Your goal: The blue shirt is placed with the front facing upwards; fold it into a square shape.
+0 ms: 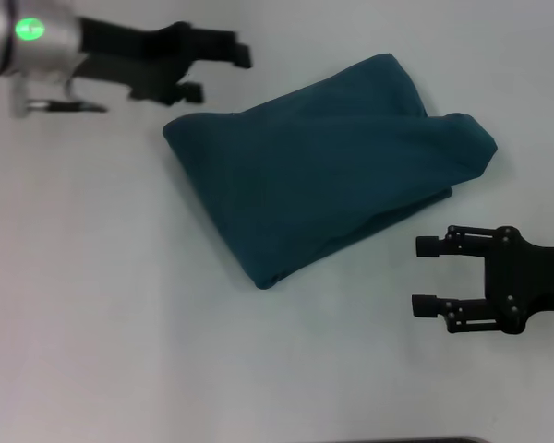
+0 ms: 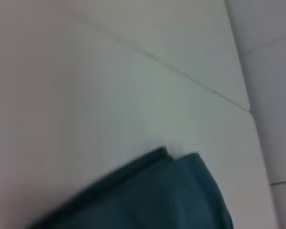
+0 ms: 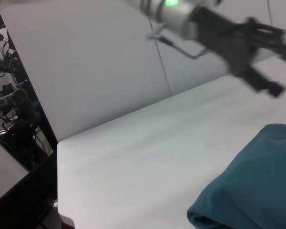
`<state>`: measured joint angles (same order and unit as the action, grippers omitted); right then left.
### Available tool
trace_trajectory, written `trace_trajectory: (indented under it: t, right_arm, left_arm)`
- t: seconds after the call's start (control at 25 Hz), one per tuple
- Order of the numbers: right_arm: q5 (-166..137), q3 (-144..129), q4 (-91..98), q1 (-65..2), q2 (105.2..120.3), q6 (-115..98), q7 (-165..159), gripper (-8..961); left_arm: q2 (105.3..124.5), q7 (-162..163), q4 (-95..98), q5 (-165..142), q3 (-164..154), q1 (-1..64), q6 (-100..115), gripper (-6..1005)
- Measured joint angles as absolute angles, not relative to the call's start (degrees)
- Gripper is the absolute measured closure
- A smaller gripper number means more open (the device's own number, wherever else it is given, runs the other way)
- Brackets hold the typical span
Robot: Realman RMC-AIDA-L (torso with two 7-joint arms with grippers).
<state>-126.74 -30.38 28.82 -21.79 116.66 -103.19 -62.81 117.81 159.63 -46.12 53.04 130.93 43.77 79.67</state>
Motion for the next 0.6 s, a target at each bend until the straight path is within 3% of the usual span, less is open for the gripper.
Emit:
trace_trajectory:
  t: [0.16, 0.6]
  right_arm:
    - [-126.7, -29.9, 29.2, -21.8, 116.65, -103.2, -62.8, 129]
    - [-126.6, -29.6, 29.3, -22.3, 116.53, -102.8, -62.6, 129]
  left_arm:
    - [117.29, 163.3, -45.4, 52.5, 134.3, 39.5, 84.3, 66]
    - [120.25, 161.9, -42.1, 49.4, 133.6, 36.5, 81.9, 66]
